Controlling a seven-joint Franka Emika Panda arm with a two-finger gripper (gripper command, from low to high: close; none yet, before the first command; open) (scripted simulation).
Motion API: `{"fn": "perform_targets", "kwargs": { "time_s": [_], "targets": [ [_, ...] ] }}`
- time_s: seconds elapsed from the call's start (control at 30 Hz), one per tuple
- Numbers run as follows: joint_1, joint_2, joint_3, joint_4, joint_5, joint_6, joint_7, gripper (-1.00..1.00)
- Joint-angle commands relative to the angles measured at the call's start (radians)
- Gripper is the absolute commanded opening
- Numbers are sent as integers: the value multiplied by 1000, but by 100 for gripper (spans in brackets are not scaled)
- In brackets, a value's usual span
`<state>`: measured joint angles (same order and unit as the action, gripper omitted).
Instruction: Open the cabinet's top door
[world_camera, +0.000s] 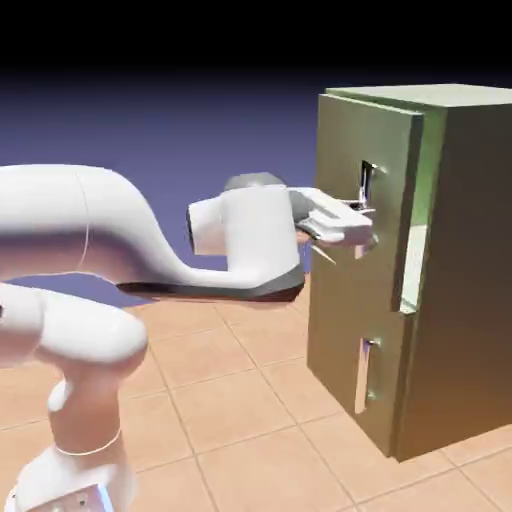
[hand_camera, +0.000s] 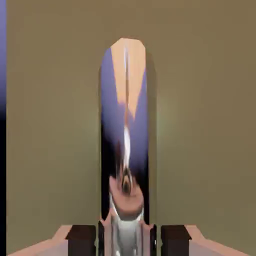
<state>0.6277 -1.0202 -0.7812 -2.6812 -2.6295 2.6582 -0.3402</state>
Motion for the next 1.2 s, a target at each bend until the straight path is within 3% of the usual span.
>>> {"fn": "perform_targets", "kwargs": {
  "time_s": [0.0,0.3,0.63,0.9,1.17],
  "targets": [
    [-32,-9,36,-28,38,-23,-11,-100],
    [-218,-123,359,-227,418,-237,-118,-100],
    [-224,-203,710,-321,852,-509,-196,-100],
    [-179,-135,1000,-285,1182,-764,-188,-100],
    [-215,70,1290,-126,1479,-1054,-124,-100]
  ]
}}
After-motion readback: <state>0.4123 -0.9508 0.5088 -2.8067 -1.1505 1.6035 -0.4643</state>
